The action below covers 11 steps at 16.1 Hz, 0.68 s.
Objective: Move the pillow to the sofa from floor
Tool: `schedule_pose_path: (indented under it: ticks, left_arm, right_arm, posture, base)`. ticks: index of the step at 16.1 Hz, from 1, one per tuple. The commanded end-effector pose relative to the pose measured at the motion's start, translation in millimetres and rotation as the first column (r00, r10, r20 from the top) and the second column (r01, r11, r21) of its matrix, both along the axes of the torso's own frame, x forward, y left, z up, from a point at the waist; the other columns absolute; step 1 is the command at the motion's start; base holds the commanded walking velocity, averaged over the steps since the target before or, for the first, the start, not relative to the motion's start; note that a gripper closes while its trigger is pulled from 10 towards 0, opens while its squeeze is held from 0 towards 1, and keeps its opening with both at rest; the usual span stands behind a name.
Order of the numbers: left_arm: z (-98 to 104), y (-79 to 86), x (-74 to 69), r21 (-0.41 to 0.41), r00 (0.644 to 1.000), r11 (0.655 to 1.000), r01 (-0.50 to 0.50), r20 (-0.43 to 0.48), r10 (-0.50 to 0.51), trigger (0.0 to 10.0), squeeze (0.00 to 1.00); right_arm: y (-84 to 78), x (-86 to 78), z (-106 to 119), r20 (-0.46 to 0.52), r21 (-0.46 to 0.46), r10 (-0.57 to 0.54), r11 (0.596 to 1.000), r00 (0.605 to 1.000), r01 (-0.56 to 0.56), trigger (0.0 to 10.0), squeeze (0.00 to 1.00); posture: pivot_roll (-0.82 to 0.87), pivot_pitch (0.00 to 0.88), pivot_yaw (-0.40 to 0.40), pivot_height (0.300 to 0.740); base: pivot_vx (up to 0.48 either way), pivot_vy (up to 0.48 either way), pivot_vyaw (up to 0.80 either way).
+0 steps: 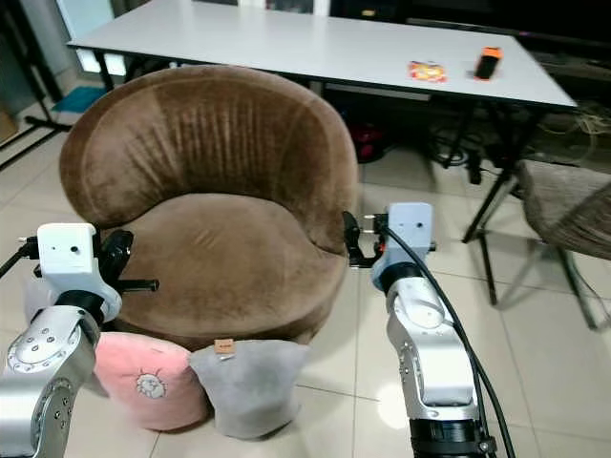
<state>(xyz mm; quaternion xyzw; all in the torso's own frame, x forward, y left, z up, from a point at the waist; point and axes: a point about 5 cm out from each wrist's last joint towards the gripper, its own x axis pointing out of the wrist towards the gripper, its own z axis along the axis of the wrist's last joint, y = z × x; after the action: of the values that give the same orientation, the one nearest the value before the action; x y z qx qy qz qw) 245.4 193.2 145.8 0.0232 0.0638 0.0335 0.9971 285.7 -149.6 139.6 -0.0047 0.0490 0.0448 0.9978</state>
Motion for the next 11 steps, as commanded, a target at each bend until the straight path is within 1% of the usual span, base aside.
schedule_pose_path:
  ticks: [1,3,4,5,6,7,8,9,10,11]
  left_arm:
    - [2.1,-0.6,-1.7,0.006,1.000,1.000,-0.003,0.016,0.003,10.0,0.00]
    - [2.1,-0.8,-1.9,0.011,1.000,1.000,-0.006,0.017,0.006,10.0,0.00]
    - [1.9,-0.6,-1.9,0.018,1.000,1.000,-0.011,0.018,0.011,10.0,0.00]
    - [1.9,-0.7,-1.8,0.019,1.000,1.000,-0.012,0.017,0.012,10.0,0.00]
    - [1.9,-0.9,-1.9,0.021,1.000,1.000,-0.013,0.018,0.012,10.0,0.00]
    - [1.8,-0.4,-1.8,0.027,1.000,0.999,-0.016,0.018,0.016,10.0,0.00]
    - [1.8,-0.1,-1.8,0.031,1.000,0.999,-0.018,0.017,0.018,10.0,0.00]
    - [1.8,0.5,-1.7,0.035,1.000,0.999,-0.021,0.018,0.020,10.0,0.00]
    - [3.1,1.2,-1.7,0.041,0.999,0.999,-0.023,0.030,0.022,10.0,0.00]
    - [4.6,1.0,-1.9,0.051,0.999,0.999,-0.018,0.043,0.015,10.0,0.00]
  right_arm:
    - [4.3,1.8,3.9,0.016,-0.030,0.050,0.998,0.999,-0.050,10.0,0.00]
    - [6.1,2.2,3.3,0.011,-0.032,0.060,0.998,0.998,-0.059,10.0,0.00]
    - [5.2,3.6,2.2,0.000,0.004,0.042,0.999,0.999,-0.042,10.0,0.00]
    - [4.2,4.4,2.6,0.002,-0.015,0.033,0.999,0.999,-0.033,10.0,0.00]
    - [1.6,5.0,3.0,0.009,-0.034,0.005,0.999,1.000,-0.005,10.0,0.00]
    - [0.5,5.7,2.3,0.003,0.007,0.001,1.000,1.000,-0.001,10.0,0.00]
    - [0.3,6.0,2.4,0.002,0.024,0.000,1.000,1.000,-0.001,10.0,0.00]
    - [0.1,6.4,3.4,0.010,0.024,0.003,1.000,1.000,-0.003,10.0,0.00]
    - [3.3,6.1,5.4,0.022,0.038,0.036,0.999,0.999,-0.037,10.0,0.00]
    - [3.9,5.9,6.2,0.026,0.039,0.046,0.998,0.999,-0.047,10.0,0.00]
  posture:
    - [-0.08,0.000,-0.028,0.740]
    - [-0.08,0.000,-0.030,0.740]
    - [-0.07,0.000,-0.032,0.740]
    - [-0.07,0.000,-0.032,0.740]
    - [-0.07,0.000,-0.033,0.740]
    - [-0.07,0.000,-0.034,0.740]
    - [-0.07,0.000,-0.034,0.740]
    - [-0.07,0.000,-0.034,0.740]
    - [-0.07,0.000,-0.035,0.740]
    - [-0.07,0.000,-0.037,0.740]
  base:
    - [0.364,0.000,0.80]
    - [0.362,0.000,0.80]
    - [0.345,0.000,0.80]
    - [0.341,0.000,0.80]
    - [0.337,0.000,0.00]
    - [0.319,0.000,0.00]
    - [0.319,0.000,0.00]
    - [0.319,0.000,0.00]
    - [0.289,0.000,0.00]
    - [0.000,0.000,0.00]
